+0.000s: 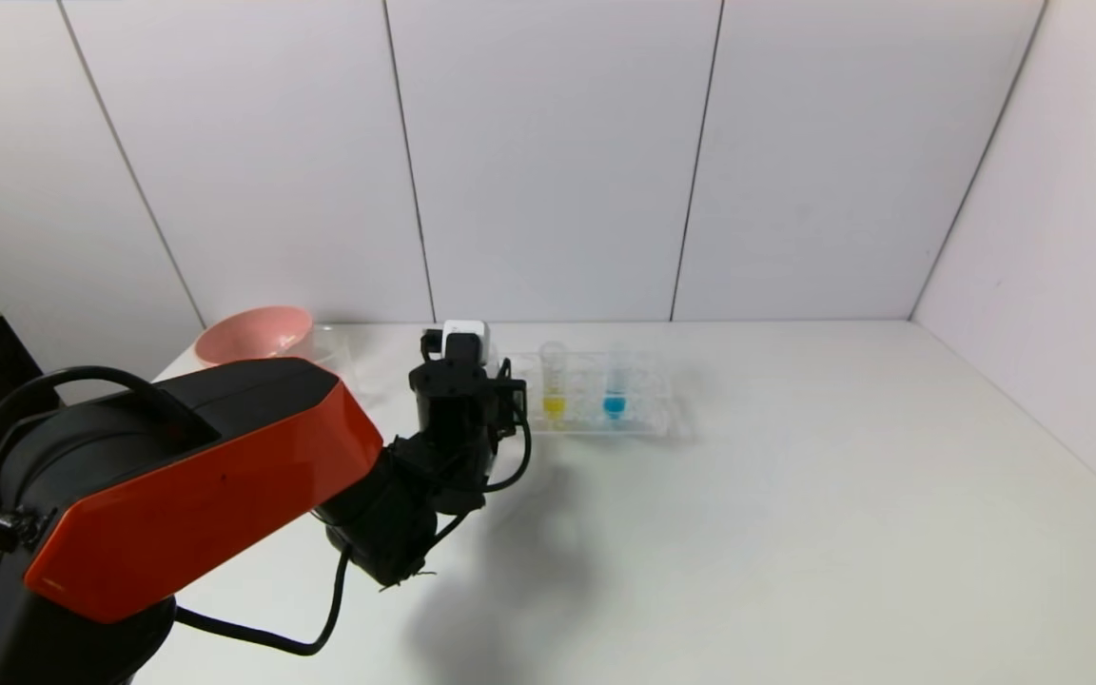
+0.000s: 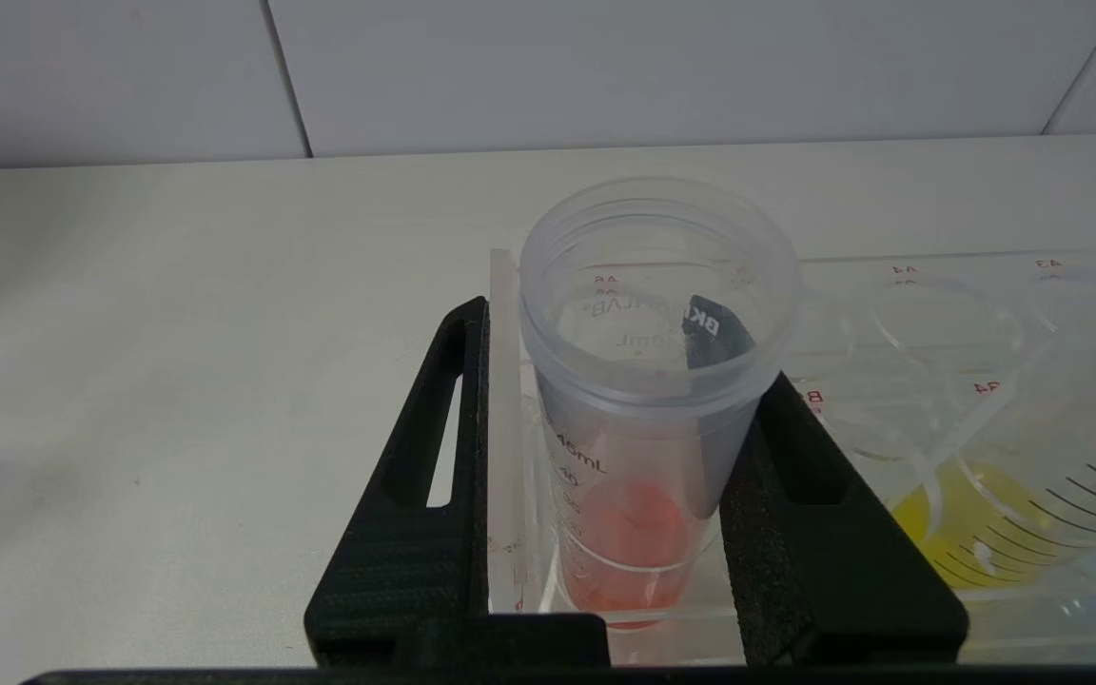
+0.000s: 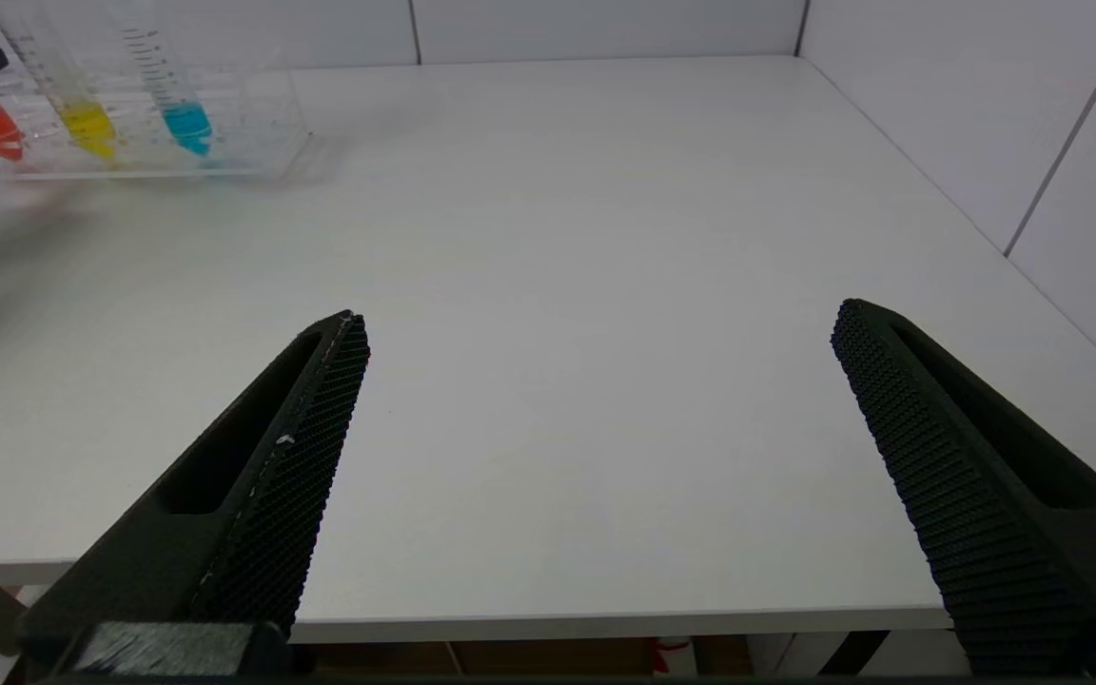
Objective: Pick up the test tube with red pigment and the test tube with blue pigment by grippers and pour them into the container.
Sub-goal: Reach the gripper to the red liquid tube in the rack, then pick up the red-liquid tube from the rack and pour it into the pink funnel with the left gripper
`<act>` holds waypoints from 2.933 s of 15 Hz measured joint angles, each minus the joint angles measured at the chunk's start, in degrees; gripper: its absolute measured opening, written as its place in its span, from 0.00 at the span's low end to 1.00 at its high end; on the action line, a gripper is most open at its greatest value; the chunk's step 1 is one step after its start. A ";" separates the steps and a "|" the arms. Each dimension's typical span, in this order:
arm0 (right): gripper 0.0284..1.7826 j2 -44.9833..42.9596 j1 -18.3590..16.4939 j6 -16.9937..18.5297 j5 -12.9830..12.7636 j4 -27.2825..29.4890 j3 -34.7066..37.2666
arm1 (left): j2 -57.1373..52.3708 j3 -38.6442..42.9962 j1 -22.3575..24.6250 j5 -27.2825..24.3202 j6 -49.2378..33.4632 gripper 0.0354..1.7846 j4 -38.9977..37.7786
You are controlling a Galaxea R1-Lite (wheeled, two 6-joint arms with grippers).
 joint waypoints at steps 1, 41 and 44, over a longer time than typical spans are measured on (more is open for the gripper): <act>1.00 0.00 0.00 0.00 -0.02 0.00 0.00 | -0.01 -0.01 0.02 0.00 0.00 0.36 0.05; 1.00 0.00 0.00 0.02 0.00 0.00 0.00 | -44.91 4.71 25.93 -41.23 4.97 0.27 57.27; 1.00 0.00 0.00 0.02 -0.02 0.00 0.00 | -47.49 4.96 34.37 -52.72 11.93 0.27 62.65</act>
